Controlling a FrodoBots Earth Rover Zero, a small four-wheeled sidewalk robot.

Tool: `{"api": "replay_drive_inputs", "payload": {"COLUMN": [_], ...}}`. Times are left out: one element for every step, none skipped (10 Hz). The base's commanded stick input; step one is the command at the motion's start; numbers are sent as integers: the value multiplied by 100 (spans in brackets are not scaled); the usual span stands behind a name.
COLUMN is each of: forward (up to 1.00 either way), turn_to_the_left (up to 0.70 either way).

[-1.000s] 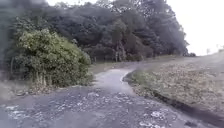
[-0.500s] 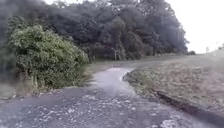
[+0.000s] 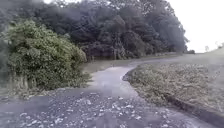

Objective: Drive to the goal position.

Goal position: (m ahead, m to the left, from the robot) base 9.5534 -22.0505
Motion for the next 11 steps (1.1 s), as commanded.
{"api": "replay_drive_inputs", "payload": {"forward": [70, 70, 70, 70, 70, 70, 70, 70, 70, 70, 70], "turn_to_the_left": [0, 0, 0, 0, 7, 31, 35, 0, 0, 0, 0]}}
